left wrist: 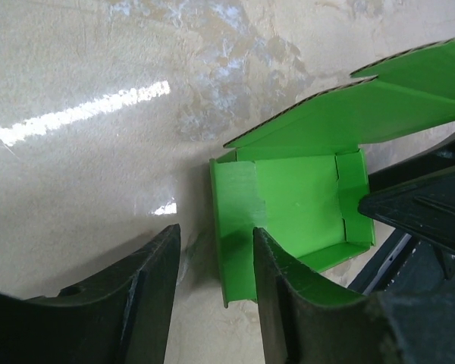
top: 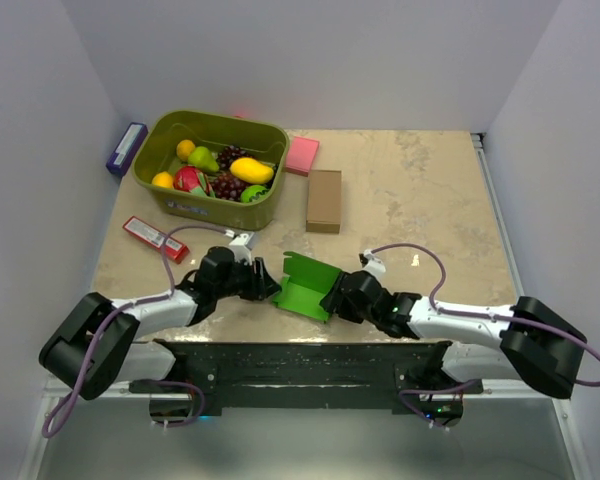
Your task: Fold the paper box
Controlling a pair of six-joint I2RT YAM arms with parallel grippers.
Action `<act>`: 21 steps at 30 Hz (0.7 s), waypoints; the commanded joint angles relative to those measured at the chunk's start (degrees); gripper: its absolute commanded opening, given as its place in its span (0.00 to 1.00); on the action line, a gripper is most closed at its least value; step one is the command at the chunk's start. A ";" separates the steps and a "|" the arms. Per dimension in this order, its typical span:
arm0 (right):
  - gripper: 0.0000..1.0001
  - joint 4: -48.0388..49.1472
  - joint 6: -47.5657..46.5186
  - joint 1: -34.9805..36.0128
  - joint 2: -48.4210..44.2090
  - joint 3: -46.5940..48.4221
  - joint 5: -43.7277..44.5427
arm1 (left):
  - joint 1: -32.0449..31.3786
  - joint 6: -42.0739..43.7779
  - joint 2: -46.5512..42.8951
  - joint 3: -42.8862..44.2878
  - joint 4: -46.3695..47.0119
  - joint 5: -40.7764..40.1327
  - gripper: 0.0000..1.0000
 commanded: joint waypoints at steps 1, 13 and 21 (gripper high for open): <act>0.53 1.52 -0.70 0.31 2.65 2.77 2.93 | 0.20 -1.55 1.19 -1.34 5.39 2.43 0.46; 0.27 1.87 -1.67 0.40 5.82 2.86 2.75 | -0.59 -3.05 3.30 -2.49 9.96 4.19 0.35; 0.24 2.31 -2.55 0.84 8.37 3.48 2.31 | -3.23 -3.40 4.35 -1.61 10.50 2.79 0.27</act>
